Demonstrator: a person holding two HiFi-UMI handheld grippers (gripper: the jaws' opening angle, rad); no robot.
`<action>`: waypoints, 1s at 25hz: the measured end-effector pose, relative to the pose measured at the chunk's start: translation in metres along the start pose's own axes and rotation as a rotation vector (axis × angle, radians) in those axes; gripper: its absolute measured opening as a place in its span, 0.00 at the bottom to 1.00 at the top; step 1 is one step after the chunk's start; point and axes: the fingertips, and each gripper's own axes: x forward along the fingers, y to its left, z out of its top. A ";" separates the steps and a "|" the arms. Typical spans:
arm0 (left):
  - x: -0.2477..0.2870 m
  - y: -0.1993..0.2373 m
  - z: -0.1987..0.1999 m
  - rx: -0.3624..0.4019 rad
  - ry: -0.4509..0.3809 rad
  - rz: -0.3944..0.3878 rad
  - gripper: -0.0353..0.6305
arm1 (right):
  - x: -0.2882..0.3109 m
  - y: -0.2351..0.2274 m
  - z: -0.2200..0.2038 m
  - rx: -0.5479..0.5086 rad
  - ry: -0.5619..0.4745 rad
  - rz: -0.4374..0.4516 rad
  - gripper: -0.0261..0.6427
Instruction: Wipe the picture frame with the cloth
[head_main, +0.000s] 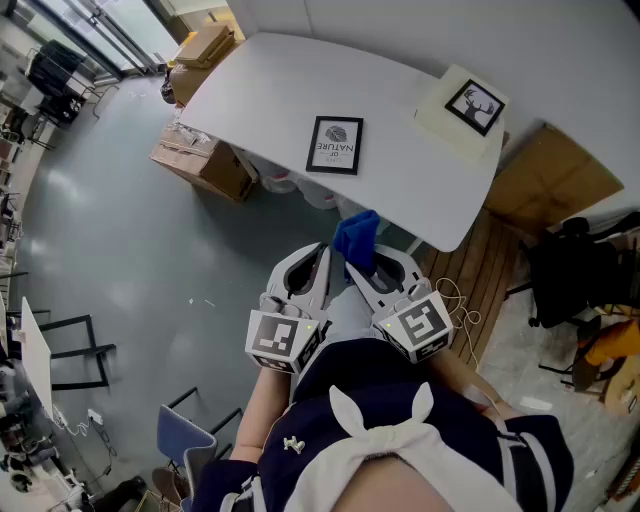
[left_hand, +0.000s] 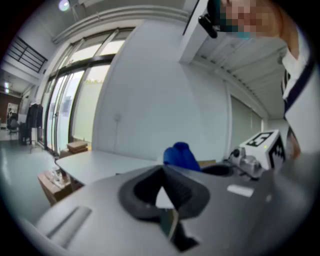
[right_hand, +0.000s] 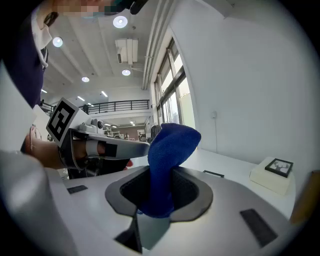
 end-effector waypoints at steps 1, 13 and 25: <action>0.000 0.001 0.000 0.003 0.000 0.004 0.06 | 0.001 0.000 -0.001 0.000 0.000 -0.001 0.20; 0.008 0.030 -0.007 -0.030 0.018 0.035 0.06 | 0.026 -0.011 -0.004 0.005 0.021 0.016 0.20; 0.055 0.085 -0.017 -0.083 0.044 0.025 0.06 | 0.075 -0.048 -0.001 0.007 0.095 -0.006 0.20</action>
